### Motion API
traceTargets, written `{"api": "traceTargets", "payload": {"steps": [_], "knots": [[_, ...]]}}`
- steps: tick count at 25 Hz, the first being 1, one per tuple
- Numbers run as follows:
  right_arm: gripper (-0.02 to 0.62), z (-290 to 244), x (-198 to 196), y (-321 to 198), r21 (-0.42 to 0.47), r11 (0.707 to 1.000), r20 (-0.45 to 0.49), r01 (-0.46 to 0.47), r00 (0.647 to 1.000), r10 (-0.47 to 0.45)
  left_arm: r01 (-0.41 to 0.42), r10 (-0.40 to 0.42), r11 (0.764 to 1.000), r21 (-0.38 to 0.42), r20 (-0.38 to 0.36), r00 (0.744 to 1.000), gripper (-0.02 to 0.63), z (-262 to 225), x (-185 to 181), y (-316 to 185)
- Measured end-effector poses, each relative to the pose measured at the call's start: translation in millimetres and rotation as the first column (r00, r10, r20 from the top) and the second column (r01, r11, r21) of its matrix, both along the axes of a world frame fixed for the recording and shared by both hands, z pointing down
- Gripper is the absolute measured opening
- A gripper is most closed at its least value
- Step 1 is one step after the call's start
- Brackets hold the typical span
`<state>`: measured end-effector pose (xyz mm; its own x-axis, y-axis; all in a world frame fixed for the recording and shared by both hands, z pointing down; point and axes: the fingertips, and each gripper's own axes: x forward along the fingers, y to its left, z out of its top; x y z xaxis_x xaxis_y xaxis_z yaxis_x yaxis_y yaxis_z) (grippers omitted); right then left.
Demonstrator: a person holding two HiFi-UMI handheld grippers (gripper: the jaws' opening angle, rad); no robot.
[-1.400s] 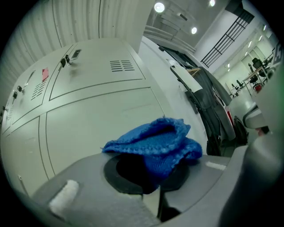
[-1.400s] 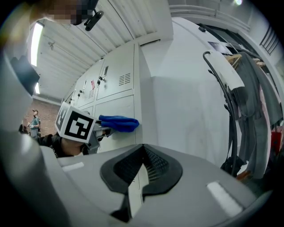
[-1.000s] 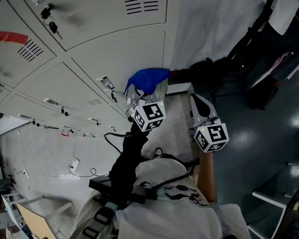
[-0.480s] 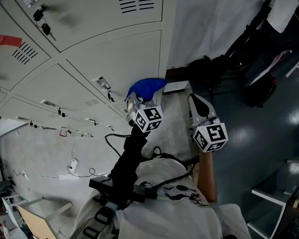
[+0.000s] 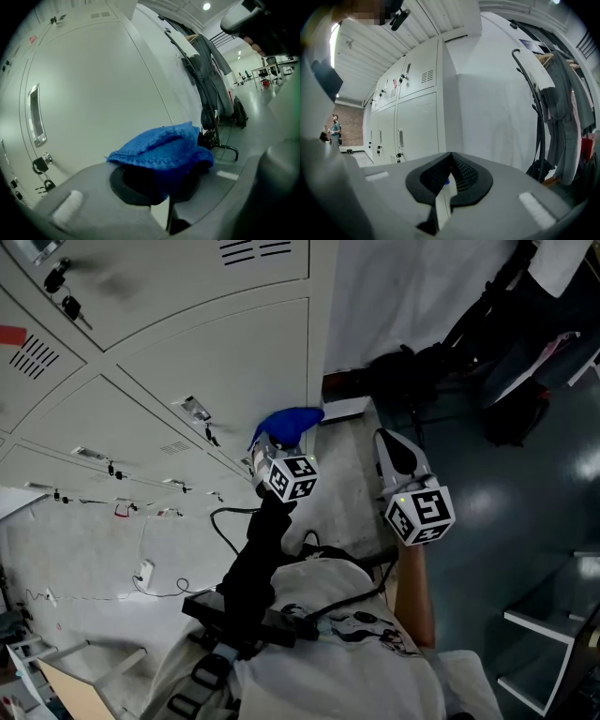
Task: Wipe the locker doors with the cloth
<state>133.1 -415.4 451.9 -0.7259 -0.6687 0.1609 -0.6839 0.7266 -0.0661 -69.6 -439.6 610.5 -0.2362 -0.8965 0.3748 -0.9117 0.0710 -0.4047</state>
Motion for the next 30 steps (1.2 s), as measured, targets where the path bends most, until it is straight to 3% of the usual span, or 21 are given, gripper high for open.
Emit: {"api": "traceTargets", "payload": {"steps": [8, 14, 18, 24, 30], "knots": [[-0.002, 3, 10, 5, -0.016, 1.0, 0.004, -0.009, 1.0, 0.009, -0.024, 0.022, 0.999, -0.038, -0.06, 0.998, 0.032, 15, 0, 4], [-0.002, 7, 4, 4, -0.035, 0.999, 0.05, 0.017, 0.999, -0.016, -0.078, 0.083, 0.996, 0.053, -0.104, 0.991, 0.032, -21, 8, 27], [-0.002, 16, -20, 5, -0.056, 0.995, 0.074, 0.08, 0.994, -0.076, -0.084, 0.106, 0.988, 0.131, -0.174, 0.979, 0.031, -54, 6, 66], [-0.002, 20, -74, 32, -0.059, 0.984, 0.08, 0.168, 0.983, -0.164, 0.002, 0.065, 0.967, 0.256, -0.252, 0.966, 0.031, -116, -38, 143], [-0.002, 13, -149, 101, -0.045, 0.962, 0.09, 0.27, 0.96, -0.266, 0.115, -0.026, 0.926, 0.358, -0.244, 0.969, 0.031, -165, -115, 246]]}}
